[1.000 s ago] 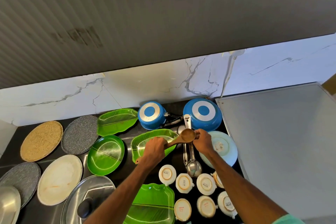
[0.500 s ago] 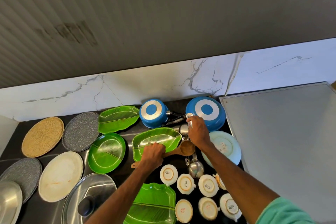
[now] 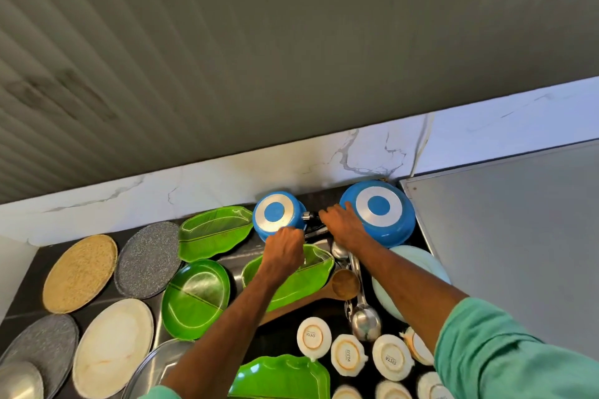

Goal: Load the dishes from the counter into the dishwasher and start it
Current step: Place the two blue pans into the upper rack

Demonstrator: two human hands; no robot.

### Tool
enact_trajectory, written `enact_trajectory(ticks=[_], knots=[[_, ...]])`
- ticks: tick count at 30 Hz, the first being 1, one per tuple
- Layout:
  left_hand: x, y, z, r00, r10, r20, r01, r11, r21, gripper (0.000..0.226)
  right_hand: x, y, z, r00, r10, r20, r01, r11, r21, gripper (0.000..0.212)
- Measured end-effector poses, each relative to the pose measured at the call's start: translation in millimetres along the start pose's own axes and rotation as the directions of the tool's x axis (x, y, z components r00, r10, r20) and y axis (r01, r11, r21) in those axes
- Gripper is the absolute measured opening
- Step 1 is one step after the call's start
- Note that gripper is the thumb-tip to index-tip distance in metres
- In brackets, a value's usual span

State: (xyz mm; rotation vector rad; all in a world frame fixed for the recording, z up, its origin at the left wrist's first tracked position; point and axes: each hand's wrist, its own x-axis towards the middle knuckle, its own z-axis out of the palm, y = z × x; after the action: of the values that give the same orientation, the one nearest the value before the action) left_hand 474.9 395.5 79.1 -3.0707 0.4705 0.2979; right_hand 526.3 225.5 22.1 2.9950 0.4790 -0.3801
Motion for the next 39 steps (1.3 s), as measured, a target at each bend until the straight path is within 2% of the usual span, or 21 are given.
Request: enact_trajectory(ticks=[3,6,9,13,15,16,18,23,28,32,36,39], knots=[[26,-1,2,0.996,0.04,-0.085,-0.037,0.999,0.033,0.019,1,3,6,0.999,-0.037,-0.02,0.037,0.999,0.008,0.049],[56,-1,2,0.989,0.102,-0.102,-0.099,0.994,0.043,0.032,-2,5,10,0.996,-0.067,-0.059,0.069,0.997,0.018,0.05],[84,-4,5,0.969,0.226,-0.098,-0.219,0.972,0.081,0.033,-5,6,8,0.99,-0.08,-0.116,0.085,0.996,0.039,0.039],[119,-18,28,0.934,0.351,0.066,-0.356,0.93,0.095,0.037,-8,9,5,0.97,-0.106,-0.22,0.119,0.992,0.044,0.035],[133,-17,19,0.917,0.313,0.247,-0.355,0.923,0.149,0.032,-8,13,3,0.962,-0.117,-0.248,0.14,0.987,0.078,0.05],[141,-18,17,0.912,0.301,0.28,-0.36,0.913,0.193,0.03,-8,15,3,0.962,-0.118,-0.247,0.147,0.984,0.101,0.059],[152,-17,10,0.891,0.289,0.351,-0.359,0.92,0.155,0.029,-11,19,0,0.961,-0.118,-0.249,0.155,0.978,0.136,0.068],[161,-13,-4,0.821,0.298,0.487,-0.389,0.917,0.093,0.023,-27,25,-15,0.949,-0.103,-0.299,0.163,0.969,0.183,0.036],[153,-9,2,0.868,0.26,0.423,-0.353,0.922,0.157,0.029,-34,28,-18,0.923,-0.117,-0.366,0.205,0.956,0.211,0.035],[147,-19,1,0.872,0.3,0.388,-0.389,0.904,0.176,0.028,-41,29,-20,0.908,-0.093,-0.409,0.204,0.95,0.237,0.03],[135,-35,-5,0.902,0.342,0.264,-0.391,0.906,0.162,0.032,-47,33,-30,0.91,-0.024,-0.414,0.177,0.925,0.335,0.036],[119,-36,-2,0.936,0.313,0.164,-0.336,0.931,0.144,0.04,-53,38,-39,0.912,0.008,-0.41,0.169,0.904,0.393,0.039]])
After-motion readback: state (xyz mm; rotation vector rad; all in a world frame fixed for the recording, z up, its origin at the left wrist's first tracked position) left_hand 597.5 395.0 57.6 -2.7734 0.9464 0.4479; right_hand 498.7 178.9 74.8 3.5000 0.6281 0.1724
